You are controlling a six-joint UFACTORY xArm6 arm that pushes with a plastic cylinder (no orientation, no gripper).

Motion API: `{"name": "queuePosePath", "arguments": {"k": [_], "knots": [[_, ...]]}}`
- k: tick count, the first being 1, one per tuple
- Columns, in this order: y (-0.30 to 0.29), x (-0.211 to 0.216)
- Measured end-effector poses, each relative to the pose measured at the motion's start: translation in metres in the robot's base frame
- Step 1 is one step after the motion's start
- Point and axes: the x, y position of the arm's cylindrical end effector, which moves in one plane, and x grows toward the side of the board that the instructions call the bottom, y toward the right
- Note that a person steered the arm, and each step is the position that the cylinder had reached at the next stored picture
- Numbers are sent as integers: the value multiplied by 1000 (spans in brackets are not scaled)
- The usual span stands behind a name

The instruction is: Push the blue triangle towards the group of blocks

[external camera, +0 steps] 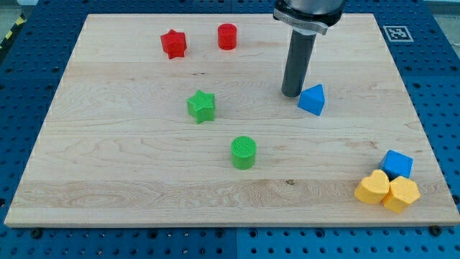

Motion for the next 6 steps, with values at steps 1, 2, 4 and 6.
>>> {"name": "queuePosePath", "arguments": {"k": [1, 2, 4, 6], "knots": [[16, 11], [37, 46], [84, 51], [97, 49]]}}
